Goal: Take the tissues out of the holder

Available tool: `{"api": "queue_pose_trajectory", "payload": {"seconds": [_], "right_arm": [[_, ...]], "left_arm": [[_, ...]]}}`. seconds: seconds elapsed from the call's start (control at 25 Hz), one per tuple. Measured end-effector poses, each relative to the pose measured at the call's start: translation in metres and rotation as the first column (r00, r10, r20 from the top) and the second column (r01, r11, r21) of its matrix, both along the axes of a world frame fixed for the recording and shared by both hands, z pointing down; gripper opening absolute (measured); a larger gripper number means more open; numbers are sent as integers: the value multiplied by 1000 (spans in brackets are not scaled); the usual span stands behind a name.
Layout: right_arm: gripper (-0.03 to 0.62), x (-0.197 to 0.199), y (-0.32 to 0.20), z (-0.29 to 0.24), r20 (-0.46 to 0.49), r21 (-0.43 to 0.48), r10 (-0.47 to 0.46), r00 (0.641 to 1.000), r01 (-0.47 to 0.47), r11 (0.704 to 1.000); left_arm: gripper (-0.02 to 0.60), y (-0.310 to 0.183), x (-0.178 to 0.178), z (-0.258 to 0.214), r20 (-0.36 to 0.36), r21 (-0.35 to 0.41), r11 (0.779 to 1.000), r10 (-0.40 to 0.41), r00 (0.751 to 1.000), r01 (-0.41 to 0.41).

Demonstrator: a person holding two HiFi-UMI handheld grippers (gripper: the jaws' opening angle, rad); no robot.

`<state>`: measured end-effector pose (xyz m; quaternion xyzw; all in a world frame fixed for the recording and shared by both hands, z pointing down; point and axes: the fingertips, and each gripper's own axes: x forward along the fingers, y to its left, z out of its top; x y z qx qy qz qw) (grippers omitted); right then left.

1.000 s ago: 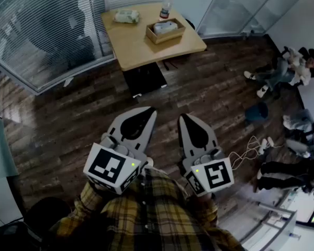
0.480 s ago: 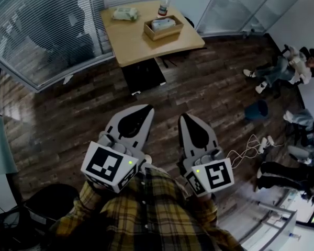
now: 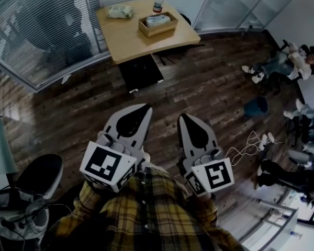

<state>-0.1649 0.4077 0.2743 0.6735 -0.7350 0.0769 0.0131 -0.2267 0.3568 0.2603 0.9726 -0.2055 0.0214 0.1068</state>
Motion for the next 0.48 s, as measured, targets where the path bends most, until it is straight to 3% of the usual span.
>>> {"api": "queue_pose_trajectory", "payload": {"seconds": [0.24,0.48], "right_arm": [[12,9,-15,4,17,3,-4,1000,4,1000],[12,33,-61,7,27,-4,-2,1000,2,1000]], "left_arm": [[8,-15,9,5,12,1,1000,-4,1000,4],[8,-61,35,7,25,-2,1000,4,1000,-4]]}}
